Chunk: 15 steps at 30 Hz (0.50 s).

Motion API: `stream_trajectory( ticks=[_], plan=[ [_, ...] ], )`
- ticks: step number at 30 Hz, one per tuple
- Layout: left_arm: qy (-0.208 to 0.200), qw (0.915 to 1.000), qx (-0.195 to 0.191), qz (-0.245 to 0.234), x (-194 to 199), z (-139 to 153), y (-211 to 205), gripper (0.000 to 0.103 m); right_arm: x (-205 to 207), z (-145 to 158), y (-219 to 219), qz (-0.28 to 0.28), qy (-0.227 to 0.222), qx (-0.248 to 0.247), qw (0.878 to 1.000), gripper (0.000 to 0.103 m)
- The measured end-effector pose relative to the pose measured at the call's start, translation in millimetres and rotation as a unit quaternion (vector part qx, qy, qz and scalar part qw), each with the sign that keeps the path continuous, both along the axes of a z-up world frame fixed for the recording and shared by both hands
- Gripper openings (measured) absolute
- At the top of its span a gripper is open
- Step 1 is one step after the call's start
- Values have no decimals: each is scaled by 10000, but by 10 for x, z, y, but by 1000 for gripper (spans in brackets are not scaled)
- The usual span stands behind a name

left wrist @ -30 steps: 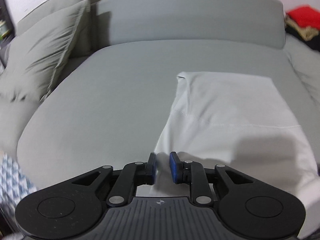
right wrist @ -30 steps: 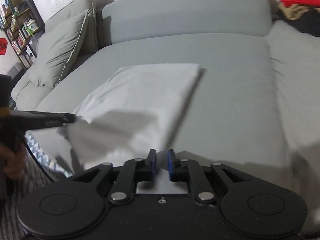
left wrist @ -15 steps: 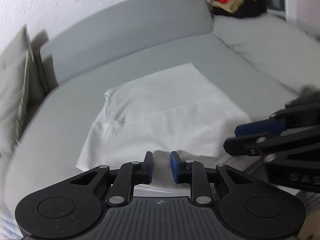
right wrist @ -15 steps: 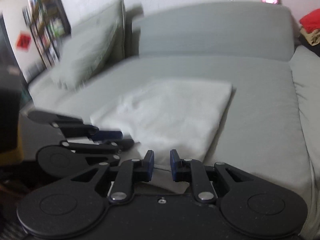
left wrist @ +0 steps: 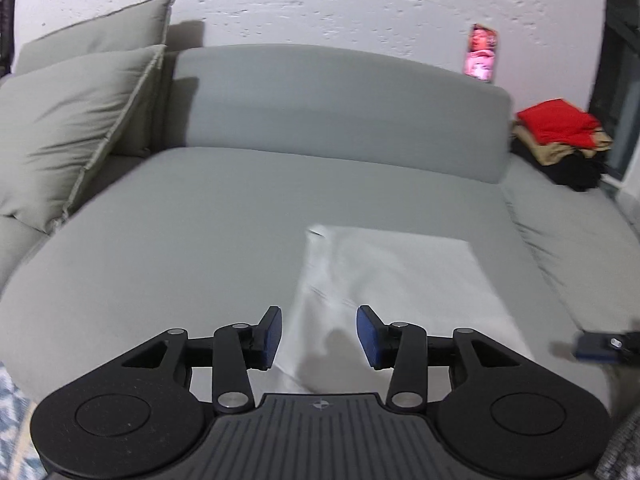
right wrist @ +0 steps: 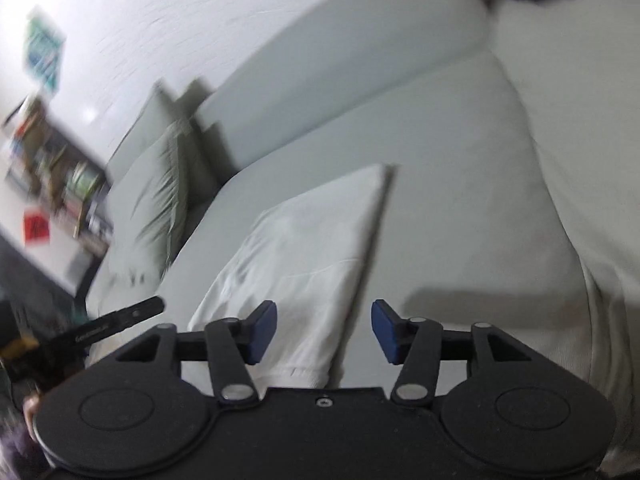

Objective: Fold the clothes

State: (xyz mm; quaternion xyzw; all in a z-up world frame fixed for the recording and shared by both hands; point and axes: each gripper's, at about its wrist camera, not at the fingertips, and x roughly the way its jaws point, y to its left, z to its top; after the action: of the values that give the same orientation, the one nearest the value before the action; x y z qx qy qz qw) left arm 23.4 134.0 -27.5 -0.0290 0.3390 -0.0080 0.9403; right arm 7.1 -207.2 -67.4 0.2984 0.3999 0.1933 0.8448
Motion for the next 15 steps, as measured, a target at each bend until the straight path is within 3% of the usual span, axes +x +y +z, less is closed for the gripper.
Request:
stream_trajectory(
  ticks=[8,11,15],
  plan=[
    [934,9928,-755,-46,529,-151,342,44,210,-222,-39,-284,531,514,9969,54],
    [1335,9824,-1303,53,654,-262,537,45,269,-308,-63,-376,724,725,9940,54],
    [1806,9622,-2038,68,766,-396,721,45,406,-401,-69,-408,992,1124,9879,54]
  ],
)
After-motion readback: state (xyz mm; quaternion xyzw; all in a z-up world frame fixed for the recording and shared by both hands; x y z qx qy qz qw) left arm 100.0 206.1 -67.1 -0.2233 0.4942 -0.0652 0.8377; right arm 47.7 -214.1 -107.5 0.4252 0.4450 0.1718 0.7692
